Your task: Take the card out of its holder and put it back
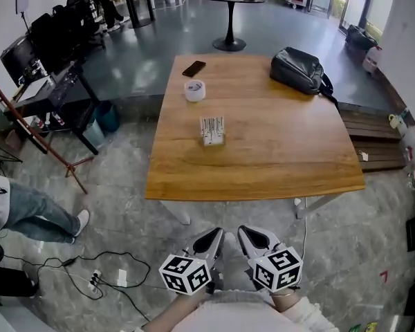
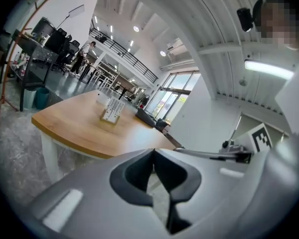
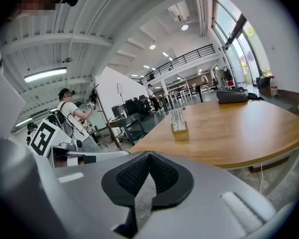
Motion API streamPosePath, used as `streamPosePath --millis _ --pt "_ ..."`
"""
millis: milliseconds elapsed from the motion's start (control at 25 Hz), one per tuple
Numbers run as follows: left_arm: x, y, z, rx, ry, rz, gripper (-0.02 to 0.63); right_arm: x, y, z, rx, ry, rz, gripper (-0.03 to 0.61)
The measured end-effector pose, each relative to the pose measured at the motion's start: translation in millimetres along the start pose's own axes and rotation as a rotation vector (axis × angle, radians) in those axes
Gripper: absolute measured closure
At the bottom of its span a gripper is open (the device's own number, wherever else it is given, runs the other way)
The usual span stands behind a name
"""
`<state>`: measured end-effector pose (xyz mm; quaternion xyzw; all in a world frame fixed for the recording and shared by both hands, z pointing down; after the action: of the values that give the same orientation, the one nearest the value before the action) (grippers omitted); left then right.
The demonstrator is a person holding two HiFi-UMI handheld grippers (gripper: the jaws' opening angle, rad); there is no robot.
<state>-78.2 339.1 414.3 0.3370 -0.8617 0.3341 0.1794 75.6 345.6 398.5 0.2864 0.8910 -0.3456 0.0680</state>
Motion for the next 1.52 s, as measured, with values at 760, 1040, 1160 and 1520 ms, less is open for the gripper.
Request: streamPosePath --millis 760,1040,1160,1520 --pt "104 -148 177 -0.050 0.057 0.078 0.606 -140 -141 177 0.032 0.089 0.143 0.583" --pt "125 -165 185 -0.026 0.109 0.083 0.606 -158 -168 187 0.076 0.066 0.168 0.583" --pt "131 -171 191 -0.023 0.106 0.047 0.606 -161 -178 190 0.085 0.068 0.174 0.582" --pt "161 -174 212 0.020 -0.004 0.147 0.606 -167 -209 207 0.121 0.136 0.120 0.581"
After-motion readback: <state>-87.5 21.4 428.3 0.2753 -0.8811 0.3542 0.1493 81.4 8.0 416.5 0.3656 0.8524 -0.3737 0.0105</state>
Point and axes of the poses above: the fingertips, and each gripper's own axes: y backward along the fingers, x to its left, z out of its top, the point moved 8 cm from there along y, backward along the fingers, and after that the axes turned 13 degrees about x, right-handed, at the moved point
